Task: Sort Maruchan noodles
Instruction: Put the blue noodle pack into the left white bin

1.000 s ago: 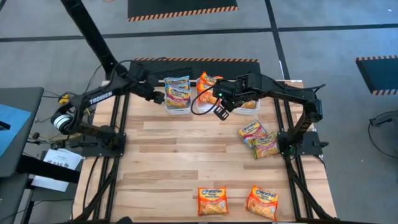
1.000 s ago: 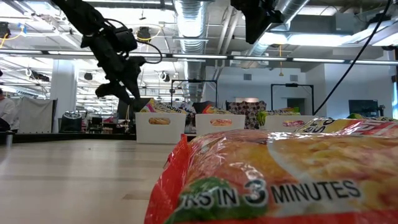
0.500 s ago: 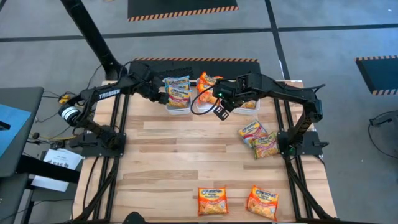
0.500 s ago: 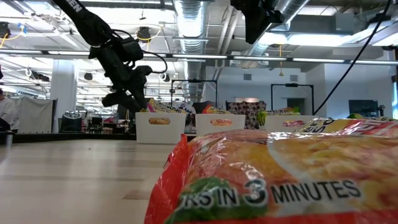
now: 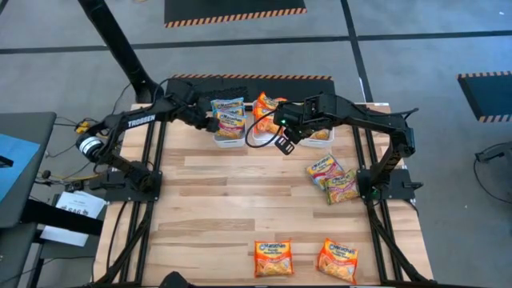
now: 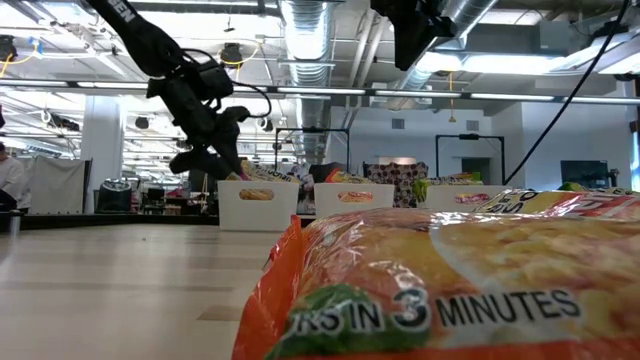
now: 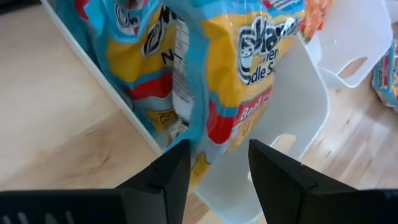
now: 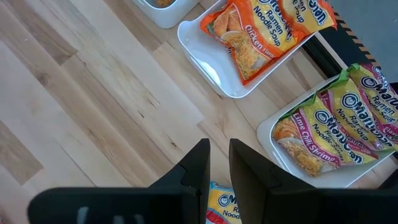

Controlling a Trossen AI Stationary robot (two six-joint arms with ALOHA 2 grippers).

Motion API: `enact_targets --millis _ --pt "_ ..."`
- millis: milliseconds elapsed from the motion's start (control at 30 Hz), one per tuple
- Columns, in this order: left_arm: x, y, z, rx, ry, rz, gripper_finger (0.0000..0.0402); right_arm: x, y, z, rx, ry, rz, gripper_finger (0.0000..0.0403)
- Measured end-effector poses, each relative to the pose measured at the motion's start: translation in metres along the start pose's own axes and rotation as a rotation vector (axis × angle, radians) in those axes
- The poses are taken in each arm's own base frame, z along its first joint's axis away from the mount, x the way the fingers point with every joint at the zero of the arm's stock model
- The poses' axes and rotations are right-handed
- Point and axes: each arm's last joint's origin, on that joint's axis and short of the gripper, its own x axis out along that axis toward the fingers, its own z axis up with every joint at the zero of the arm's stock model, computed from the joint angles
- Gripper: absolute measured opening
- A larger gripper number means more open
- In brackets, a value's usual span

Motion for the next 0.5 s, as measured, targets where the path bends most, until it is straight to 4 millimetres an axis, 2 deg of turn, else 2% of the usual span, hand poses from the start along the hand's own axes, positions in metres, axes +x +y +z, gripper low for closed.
enact_targets --millis 267,500 --pt "0.021 0.001 -0.001 -0.027 0.025 -0.024 0.0148 0.000 0.000 0.000 0.001 0.000 0.000 0.0086" --pt "0.029 0.001 -0.001 -0.083 0.036 -0.032 0.0148 0.000 0.000 0.000 0.002 0.001 0.000 0.0086"
